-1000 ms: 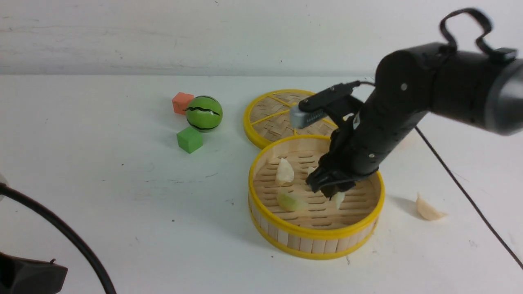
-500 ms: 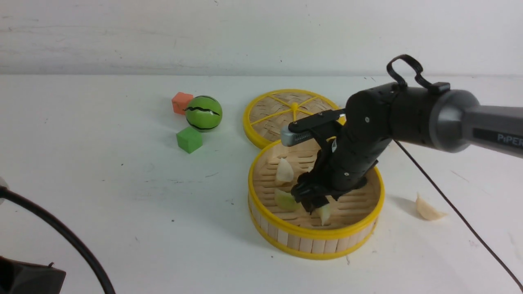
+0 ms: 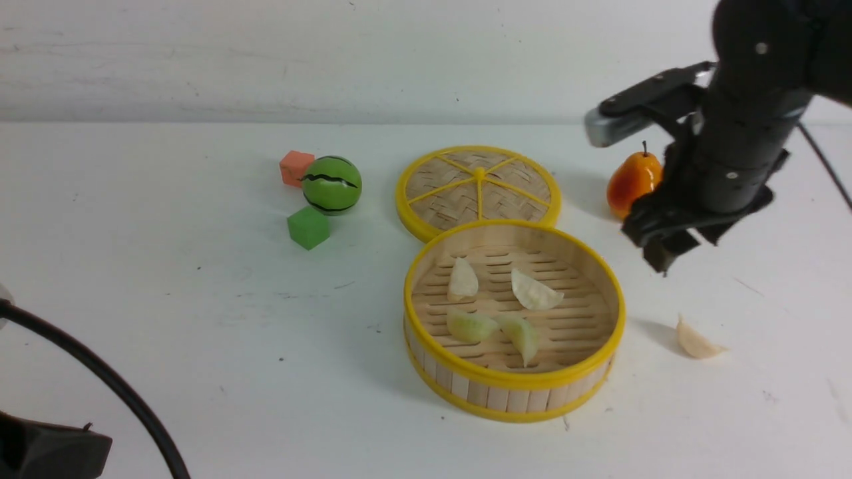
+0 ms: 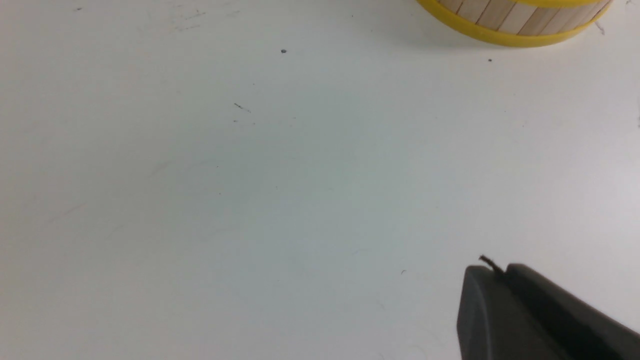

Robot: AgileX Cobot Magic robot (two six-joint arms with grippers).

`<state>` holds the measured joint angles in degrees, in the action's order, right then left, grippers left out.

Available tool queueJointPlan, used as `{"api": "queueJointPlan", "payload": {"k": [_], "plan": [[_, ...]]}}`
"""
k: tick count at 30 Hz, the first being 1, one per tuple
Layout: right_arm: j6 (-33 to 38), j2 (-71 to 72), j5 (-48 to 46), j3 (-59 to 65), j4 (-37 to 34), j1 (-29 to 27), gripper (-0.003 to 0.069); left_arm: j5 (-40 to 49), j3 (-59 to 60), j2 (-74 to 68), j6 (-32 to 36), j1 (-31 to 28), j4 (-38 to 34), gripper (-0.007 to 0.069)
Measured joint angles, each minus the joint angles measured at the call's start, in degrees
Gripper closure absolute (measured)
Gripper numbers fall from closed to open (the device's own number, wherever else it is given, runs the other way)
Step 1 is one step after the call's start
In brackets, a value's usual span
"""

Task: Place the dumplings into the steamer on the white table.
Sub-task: 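Reach for and grasp a dumpling lying on the table beside the steamer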

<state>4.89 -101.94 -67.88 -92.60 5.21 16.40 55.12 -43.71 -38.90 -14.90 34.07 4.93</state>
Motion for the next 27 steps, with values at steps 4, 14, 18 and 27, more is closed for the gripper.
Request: {"api": "queueJointPlan", "payload": {"k": [4,14,18,27], "plan": [[3.38,-1.21,2.16,1.73,-5.21,-6.59,0.0157,-0.12,0.0,0.0,0.0,0.0,0.0,0.0597],[20.19,-9.58,9.49,5.81,-11.02,-9.61,0.0156,-0.12,0.0,0.0,0.0,0.0,-0.43,0.0596],[22.68,-13.4,10.58,5.93,-11.08,-9.61,0.0156,-0.12,0.0,0.0,-0.05,0.0,-1.07,0.0592],[21.58,-17.46,12.42,5.81,-9.65,-9.62,0.0256,-0.07,0.0,0.0,-0.16,0.0,-3.05,0.0586]]}}
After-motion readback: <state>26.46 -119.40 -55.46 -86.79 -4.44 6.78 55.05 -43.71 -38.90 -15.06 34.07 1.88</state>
